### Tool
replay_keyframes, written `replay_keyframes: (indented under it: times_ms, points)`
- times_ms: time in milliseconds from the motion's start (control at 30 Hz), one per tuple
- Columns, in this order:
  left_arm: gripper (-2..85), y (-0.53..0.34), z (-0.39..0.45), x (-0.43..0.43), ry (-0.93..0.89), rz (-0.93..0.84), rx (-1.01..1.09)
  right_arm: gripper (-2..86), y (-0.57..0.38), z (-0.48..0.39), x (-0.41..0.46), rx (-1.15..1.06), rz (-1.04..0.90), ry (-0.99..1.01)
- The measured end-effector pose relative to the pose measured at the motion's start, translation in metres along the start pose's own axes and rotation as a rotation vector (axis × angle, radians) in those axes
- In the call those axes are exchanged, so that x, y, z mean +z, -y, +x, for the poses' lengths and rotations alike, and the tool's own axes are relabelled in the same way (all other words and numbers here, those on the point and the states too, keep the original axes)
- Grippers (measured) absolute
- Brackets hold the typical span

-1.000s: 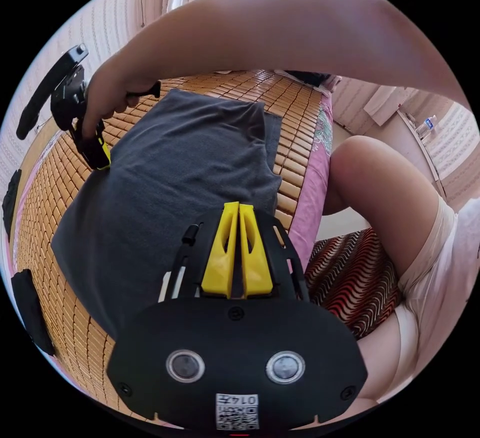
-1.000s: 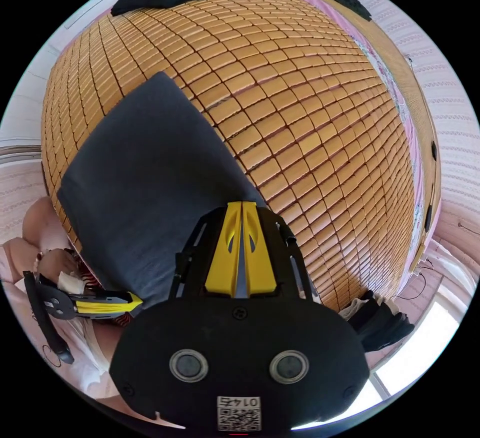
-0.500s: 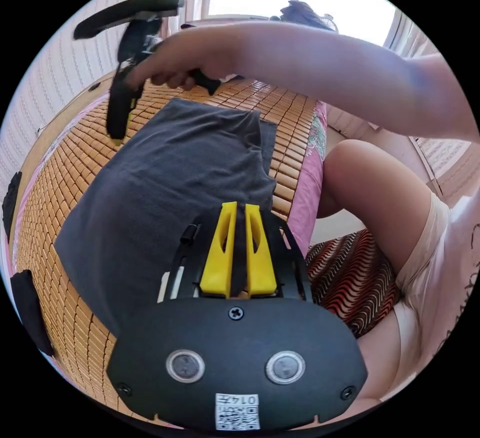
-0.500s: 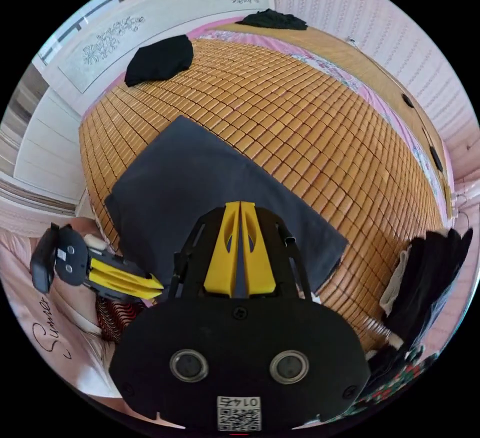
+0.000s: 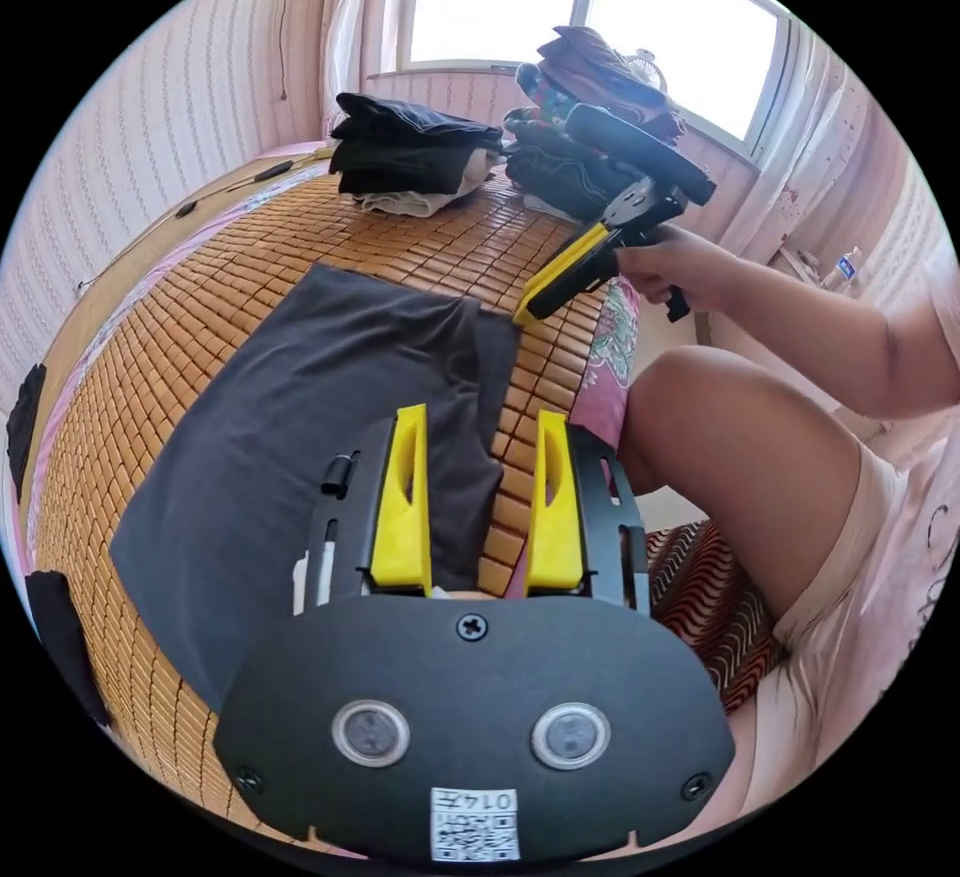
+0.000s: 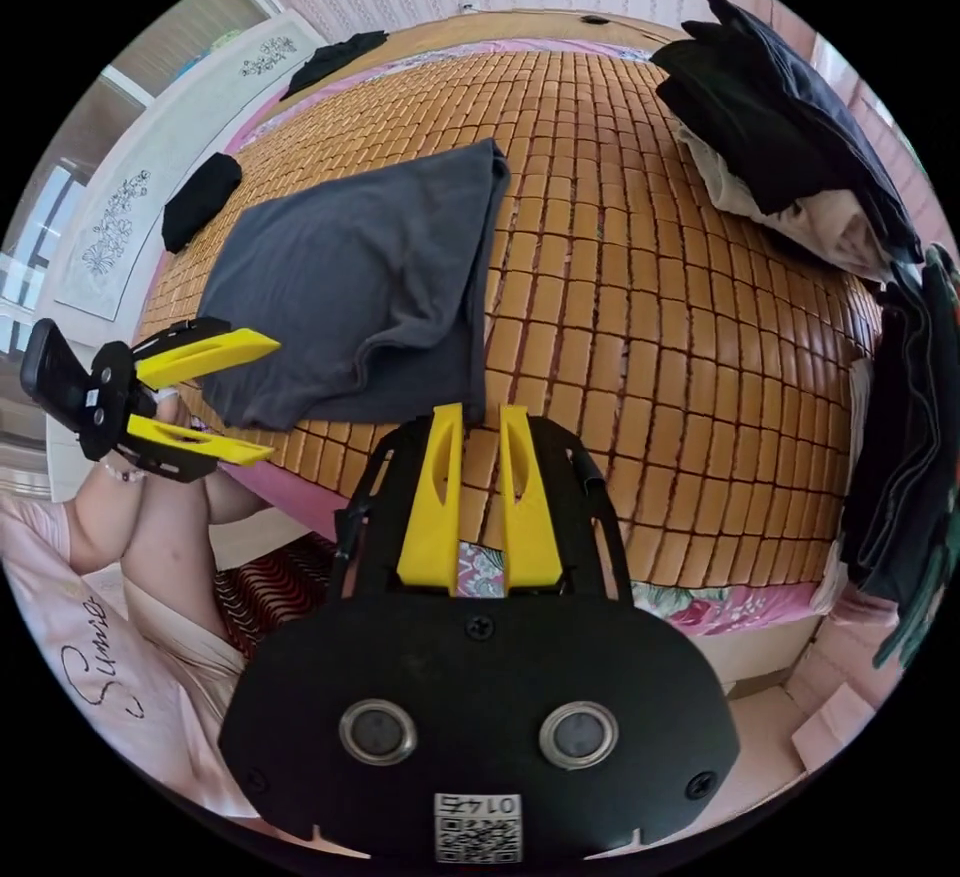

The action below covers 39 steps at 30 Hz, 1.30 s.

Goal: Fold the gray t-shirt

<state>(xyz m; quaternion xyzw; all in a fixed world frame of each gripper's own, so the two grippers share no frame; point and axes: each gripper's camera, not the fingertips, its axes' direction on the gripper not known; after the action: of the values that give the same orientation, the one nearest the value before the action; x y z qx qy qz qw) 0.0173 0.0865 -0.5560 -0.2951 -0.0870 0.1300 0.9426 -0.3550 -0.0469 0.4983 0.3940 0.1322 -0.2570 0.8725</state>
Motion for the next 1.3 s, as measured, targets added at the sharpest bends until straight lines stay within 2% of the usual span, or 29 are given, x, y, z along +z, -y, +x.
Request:
replay_keyframes:
  times_ms: [67, 300, 367, 433, 467, 567, 633, 733, 833, 967, 1033, 1133, 1300]
  points:
    - [16.4, 0.030, 0.009, 0.015, 0.007, 0.004, 0.025, 2.2, -0.006, 0.015, -0.011, -0.026, 0.006, 0.046]
    - [17.7, 0.099, 0.023, 0.071, 0.020, -0.079, 0.084, 0.1, -0.039, 0.058, -0.052, -0.046, 0.087, 0.273]
    - [15.2, 0.107, 0.031, 0.085, -0.008, -0.129, 0.100, 0.2, -0.057, 0.070, -0.072, -0.031, 0.145, 0.463]
    - [11.1, 0.106, 0.042, 0.086, -0.002, -0.151, 0.107, 0.4, -0.072, 0.071, -0.082, -0.035, 0.146, 0.528]
    - [6.8, 0.103, 0.051, 0.083, 0.005, -0.163, 0.117, 0.5, -0.084, 0.069, -0.090, -0.043, 0.140, 0.517]
    - [0.9, 0.082, 0.075, 0.062, -0.019, -0.148, 0.109, 0.8, -0.120, 0.075, -0.110, 0.016, 0.192, 0.537]
    - [0.2, 0.068, 0.088, 0.050, -0.050, -0.160, 0.091, 1.4, -0.140, 0.084, -0.117, 0.091, 0.219, 0.523]
    - [-0.3, 0.040, 0.106, 0.028, -0.058, -0.178, 0.062, 4.5, -0.158, 0.095, -0.120, 0.200, 0.186, 0.381]
    - [-0.5, 0.017, 0.116, 0.007, -0.062, -0.197, 0.031, 8.1, -0.154, 0.098, -0.114, 0.262, 0.137, 0.276]
    - [-0.4, -0.004, 0.119, -0.013, -0.092, -0.214, -0.017, 10.3, -0.132, 0.096, -0.097, 0.317, 0.115, 0.231]
    - [-0.4, -0.010, 0.119, -0.020, -0.088, -0.226, -0.024, 9.8, -0.123, 0.096, -0.087, 0.349, 0.088, 0.242]
    - [-0.5, -0.019, 0.115, -0.030, -0.080, -0.239, -0.023, 4.2, -0.116, 0.094, -0.073, 0.347, 0.027, 0.287]
    - [-0.5, -0.033, 0.103, -0.049, -0.076, -0.239, -0.038, 1.6, -0.134, 0.103, -0.103, 0.329, 0.080, 0.361]
